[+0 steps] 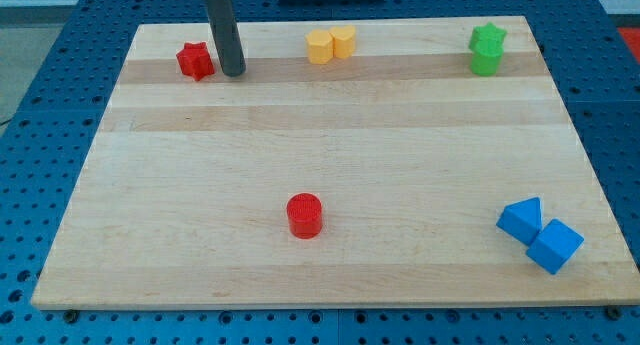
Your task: Slide red star towards top left
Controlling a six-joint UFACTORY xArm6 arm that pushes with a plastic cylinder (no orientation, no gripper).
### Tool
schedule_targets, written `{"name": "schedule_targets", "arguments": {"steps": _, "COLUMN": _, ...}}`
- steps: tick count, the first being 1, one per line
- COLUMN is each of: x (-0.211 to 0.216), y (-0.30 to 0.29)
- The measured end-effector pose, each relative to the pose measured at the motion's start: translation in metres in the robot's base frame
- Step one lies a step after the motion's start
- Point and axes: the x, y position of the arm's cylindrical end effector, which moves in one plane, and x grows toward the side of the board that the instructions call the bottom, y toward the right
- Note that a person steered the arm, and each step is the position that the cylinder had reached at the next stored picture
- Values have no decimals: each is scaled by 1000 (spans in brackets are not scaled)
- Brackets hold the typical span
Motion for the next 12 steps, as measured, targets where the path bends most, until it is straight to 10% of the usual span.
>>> {"name": "schedule_targets", "arguments": {"steps": 7, "x": 60, "y": -60}}
{"name": "schedule_targets", "arguments": {"steps": 12, "x": -4, "y": -74}}
